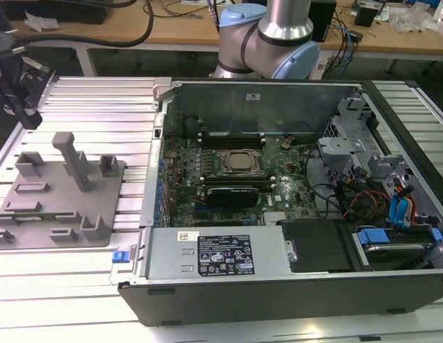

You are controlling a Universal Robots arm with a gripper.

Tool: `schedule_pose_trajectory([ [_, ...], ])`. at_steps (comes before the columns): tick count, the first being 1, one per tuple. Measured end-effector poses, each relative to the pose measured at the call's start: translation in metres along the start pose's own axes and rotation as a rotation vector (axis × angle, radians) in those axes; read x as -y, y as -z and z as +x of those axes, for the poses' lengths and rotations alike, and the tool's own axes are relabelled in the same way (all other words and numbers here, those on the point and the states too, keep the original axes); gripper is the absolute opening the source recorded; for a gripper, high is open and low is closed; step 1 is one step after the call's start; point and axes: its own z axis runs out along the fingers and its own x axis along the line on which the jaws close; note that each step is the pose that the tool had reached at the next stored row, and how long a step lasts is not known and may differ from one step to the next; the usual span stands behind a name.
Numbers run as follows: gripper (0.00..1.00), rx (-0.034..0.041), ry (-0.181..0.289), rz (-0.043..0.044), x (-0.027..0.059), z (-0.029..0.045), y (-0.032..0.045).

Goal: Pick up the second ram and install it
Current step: 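Reach for the second ram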

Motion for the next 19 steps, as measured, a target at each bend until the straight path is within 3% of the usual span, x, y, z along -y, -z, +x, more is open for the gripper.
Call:
schedule_pose_trajectory([
  [1,0.08,0.0000,0.000,0.0000,0.0004,0.0025,-0.0004],
  [3,0.08,-0.0001,0.000,0.0000,0.0031,0.0164,-0.0034],
  [7,0.08,-0.0001,0.000,0.0000,0.0068,0.0305,-0.0105],
  [17,0.08,-0.0041,0.000,0.0002,0.0198,0.0443,-0.0369],
  [19,0.08,-0.0053,0.000,0.0005,0.0205,0.0451,-0.0385],
])
